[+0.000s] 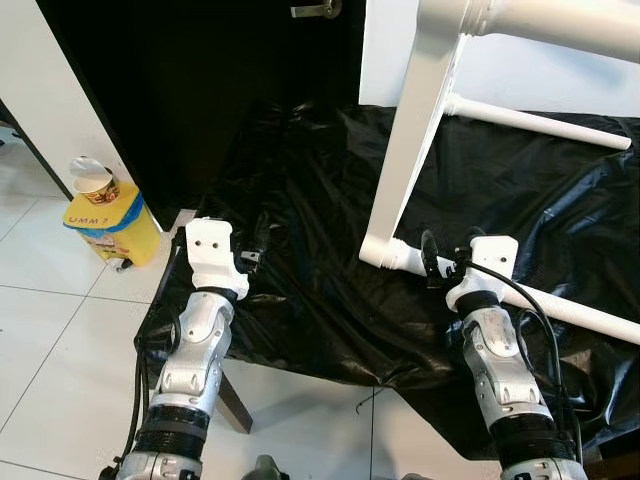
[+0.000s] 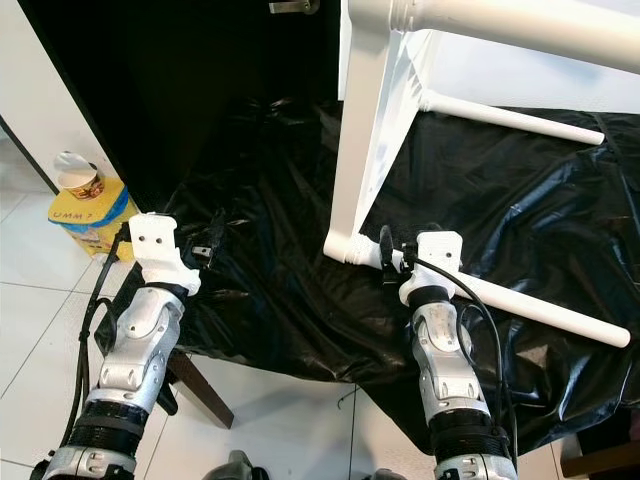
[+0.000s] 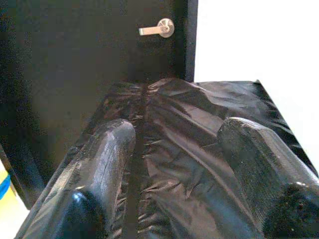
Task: Building children table
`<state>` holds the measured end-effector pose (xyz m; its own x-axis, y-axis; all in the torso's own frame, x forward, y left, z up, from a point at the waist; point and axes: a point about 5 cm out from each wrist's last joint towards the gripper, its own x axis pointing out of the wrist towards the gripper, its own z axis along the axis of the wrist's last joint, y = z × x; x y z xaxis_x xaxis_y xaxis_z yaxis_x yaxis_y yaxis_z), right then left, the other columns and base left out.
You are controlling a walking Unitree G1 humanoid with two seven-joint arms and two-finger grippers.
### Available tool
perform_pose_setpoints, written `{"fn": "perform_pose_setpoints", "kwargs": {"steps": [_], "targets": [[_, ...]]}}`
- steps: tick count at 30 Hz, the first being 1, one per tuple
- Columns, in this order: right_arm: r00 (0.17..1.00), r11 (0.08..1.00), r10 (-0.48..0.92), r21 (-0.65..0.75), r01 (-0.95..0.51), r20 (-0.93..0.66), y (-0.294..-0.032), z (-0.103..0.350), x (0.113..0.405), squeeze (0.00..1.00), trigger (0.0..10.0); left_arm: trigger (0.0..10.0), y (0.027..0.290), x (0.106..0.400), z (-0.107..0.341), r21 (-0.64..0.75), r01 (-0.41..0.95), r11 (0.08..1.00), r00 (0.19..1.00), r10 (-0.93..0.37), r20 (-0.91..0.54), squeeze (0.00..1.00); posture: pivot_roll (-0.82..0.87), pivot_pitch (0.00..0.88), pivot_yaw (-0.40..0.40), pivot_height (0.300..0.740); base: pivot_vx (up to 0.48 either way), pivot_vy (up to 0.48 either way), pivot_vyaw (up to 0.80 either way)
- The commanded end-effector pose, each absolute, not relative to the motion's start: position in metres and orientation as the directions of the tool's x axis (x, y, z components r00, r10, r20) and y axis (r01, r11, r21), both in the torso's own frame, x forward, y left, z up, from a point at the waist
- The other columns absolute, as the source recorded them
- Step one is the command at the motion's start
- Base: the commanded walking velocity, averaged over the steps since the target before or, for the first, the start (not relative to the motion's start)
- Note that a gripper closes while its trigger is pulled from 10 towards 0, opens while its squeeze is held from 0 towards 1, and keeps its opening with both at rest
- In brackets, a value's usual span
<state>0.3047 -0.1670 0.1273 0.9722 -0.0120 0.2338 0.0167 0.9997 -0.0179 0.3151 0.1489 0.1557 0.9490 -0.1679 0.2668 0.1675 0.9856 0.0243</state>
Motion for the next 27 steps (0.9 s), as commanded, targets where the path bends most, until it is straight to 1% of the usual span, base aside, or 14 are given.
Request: {"fn": "perform_pose_setpoints", "kwargs": {"steps": [1, 11, 20, 22, 24, 27], "targets": [[0.970, 0.999, -0.026, -0.012, 0.030, 0.240, -0.169, 0.128, 0.307, 0.00, 10.0, 10.0, 0.146, 0.316, 0.154, 0.047, 0.237, 0.970, 0.934, -0.241, 0.265, 0.00, 0.05, 0.000, 0.010, 0.740, 0.000, 0.000, 0.00], [0.965, 1.000, -0.026, -0.009, 0.029, 0.262, -0.168, 0.134, 0.313, 0.00, 10.0, 10.0, 0.142, 0.323, 0.161, 0.049, 0.245, 0.968, 0.926, -0.249, 0.285, 0.00, 0.05, 0.000, 0.010, 0.740, 0.000, 0.000, 0.00], [0.970, 1.000, -0.026, -0.009, 0.029, 0.242, -0.168, 0.127, 0.305, 0.00, 10.0, 10.0, 0.144, 0.315, 0.154, 0.044, 0.246, 0.968, 0.931, -0.249, 0.266, 0.00, 0.05, 0.000, 0.013, 0.740, 0.000, 0.000, 0.00], [0.973, 0.999, -0.028, -0.009, 0.031, 0.230, -0.168, 0.123, 0.299, 0.00, 10.0, 10.0, 0.144, 0.310, 0.150, 0.041, 0.247, 0.968, 0.935, -0.249, 0.253, 0.00, 0.05, 0.024, 0.019, 0.740, 0.000, 0.000, 0.00], [0.973, 0.999, -0.028, -0.009, 0.031, 0.230, -0.168, 0.123, 0.299, 0.00, 10.0, 10.0, 0.144, 0.310, 0.150, 0.041, 0.247, 0.968, 0.935, -0.249, 0.253, 0.00, 0.05, 0.024, 0.019, 0.740, 0.000, 0.000, 0.00], [0.975, 0.999, -0.032, -0.007, 0.035, 0.219, -0.168, 0.119, 0.294, 0.00, 10.0, 10.0, 0.144, 0.305, 0.146, 0.038, 0.248, 0.968, 0.937, -0.250, 0.243, 0.00, 0.06, 0.049, 0.022, 0.740, 0.000, 0.000, 0.00]]}}
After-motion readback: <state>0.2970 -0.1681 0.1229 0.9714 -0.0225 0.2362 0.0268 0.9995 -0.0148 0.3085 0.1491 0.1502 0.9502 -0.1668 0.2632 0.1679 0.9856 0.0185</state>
